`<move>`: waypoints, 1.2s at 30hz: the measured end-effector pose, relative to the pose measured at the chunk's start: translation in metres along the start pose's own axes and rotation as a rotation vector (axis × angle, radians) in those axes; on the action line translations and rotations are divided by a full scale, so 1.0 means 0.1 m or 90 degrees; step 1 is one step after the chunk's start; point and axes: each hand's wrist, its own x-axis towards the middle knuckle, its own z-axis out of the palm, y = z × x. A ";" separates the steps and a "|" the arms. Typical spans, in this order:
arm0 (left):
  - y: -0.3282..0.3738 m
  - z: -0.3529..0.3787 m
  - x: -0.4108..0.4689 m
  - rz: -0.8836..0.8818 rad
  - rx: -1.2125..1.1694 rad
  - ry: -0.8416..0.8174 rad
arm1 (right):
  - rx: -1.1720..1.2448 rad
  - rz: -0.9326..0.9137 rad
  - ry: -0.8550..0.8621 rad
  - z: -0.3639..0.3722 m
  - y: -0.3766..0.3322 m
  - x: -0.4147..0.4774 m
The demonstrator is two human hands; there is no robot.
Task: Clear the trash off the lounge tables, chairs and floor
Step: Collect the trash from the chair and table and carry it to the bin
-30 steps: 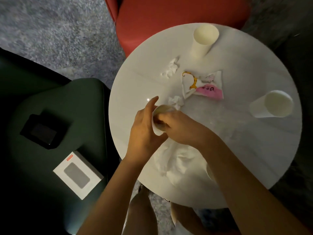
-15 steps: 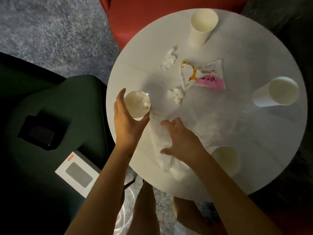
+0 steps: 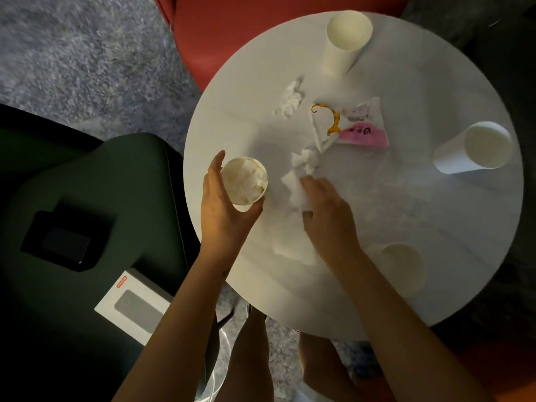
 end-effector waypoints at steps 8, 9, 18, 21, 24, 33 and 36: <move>-0.01 -0.10 0.09 0.003 -0.020 -0.023 | -0.076 0.122 -0.017 0.14 -0.19 0.58; -0.01 -0.10 0.10 0.005 -0.025 -0.027 | -0.084 0.136 -0.019 0.19 -0.20 0.57; -0.01 -0.11 0.24 -0.002 -0.024 -0.070 | 0.051 0.146 0.167 0.09 -0.31 0.66; 0.02 -0.11 0.28 0.011 -0.025 -0.093 | 0.149 0.010 0.321 -0.04 -0.56 0.70; 0.06 -0.08 0.32 0.018 -0.026 -0.104 | 0.093 -0.065 0.188 -0.02 -0.69 0.69; 0.03 -0.12 0.36 0.008 -0.076 -0.108 | -0.114 -0.093 0.084 0.08 -0.72 0.58; 0.02 -0.11 0.34 0.019 -0.072 -0.112 | -0.137 -0.050 0.042 0.17 -0.73 0.59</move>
